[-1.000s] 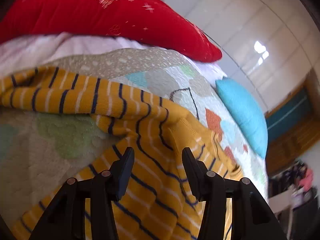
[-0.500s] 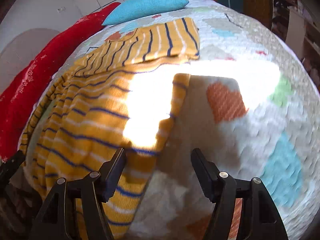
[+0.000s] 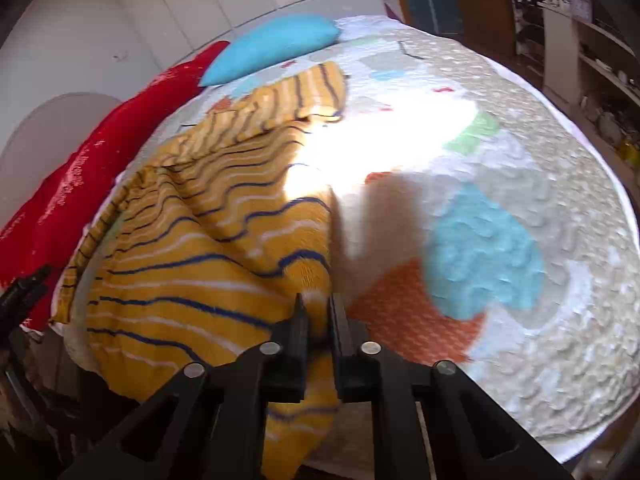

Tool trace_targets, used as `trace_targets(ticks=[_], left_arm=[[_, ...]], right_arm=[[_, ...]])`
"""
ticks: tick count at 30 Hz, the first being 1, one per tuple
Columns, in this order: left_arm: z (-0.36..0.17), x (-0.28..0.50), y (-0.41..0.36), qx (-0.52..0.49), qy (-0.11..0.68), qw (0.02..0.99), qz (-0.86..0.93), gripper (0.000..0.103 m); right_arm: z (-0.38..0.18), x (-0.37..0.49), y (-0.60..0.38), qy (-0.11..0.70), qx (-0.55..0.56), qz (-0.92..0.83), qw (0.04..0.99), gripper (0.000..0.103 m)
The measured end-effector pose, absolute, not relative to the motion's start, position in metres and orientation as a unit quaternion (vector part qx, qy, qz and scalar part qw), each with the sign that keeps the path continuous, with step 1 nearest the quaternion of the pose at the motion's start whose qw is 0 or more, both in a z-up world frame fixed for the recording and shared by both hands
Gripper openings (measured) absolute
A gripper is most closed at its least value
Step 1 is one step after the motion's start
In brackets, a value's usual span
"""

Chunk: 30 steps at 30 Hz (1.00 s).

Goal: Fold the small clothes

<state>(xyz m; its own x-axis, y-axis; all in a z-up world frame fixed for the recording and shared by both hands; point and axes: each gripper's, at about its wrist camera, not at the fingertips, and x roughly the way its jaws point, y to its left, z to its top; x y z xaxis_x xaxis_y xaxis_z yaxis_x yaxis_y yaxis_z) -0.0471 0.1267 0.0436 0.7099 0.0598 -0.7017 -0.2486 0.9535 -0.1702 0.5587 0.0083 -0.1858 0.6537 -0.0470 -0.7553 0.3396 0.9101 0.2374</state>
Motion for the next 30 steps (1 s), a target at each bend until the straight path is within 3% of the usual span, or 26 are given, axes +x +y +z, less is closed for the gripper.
trace_targets(ticks=[8,10,14,18,21,25,27,30], left_arm=[[0.033,-0.074,0.204,-0.217,0.362,0.891,0.167,0.083],[0.032,-0.082,0.211,-0.221,0.357,0.89,0.177,0.083],[0.03,-0.097,0.227,-0.232,0.345,0.889,0.194,0.083],[0.023,-0.116,0.251,-0.247,0.337,0.883,0.214,0.083],[0.016,-0.132,0.271,-0.269,0.331,0.875,0.228,0.083],[0.005,-0.15,0.293,-0.3,0.324,0.864,0.241,0.083],[-0.003,-0.155,0.302,-0.317,0.324,0.858,0.242,0.083],[-0.012,-0.158,0.309,-0.331,0.33,0.851,0.24,0.083]], right_arm=[[-0.157,0.552,0.009,0.377,0.146,-0.108,0.908,0.007],[-0.15,0.58,0.038,0.378,0.122,-0.067,0.915,0.012],[-0.144,0.637,0.129,0.387,0.053,0.053,0.919,0.031],[-0.143,0.673,0.251,0.363,-0.089,0.164,0.913,0.046],[-0.154,0.688,0.331,0.341,-0.186,0.229,0.893,0.047],[-0.172,0.733,0.391,0.403,-0.121,0.315,0.851,0.049],[-0.183,0.755,0.413,0.431,-0.081,0.331,0.835,0.058],[-0.205,0.782,0.448,0.467,-0.062,0.325,0.82,0.058]])
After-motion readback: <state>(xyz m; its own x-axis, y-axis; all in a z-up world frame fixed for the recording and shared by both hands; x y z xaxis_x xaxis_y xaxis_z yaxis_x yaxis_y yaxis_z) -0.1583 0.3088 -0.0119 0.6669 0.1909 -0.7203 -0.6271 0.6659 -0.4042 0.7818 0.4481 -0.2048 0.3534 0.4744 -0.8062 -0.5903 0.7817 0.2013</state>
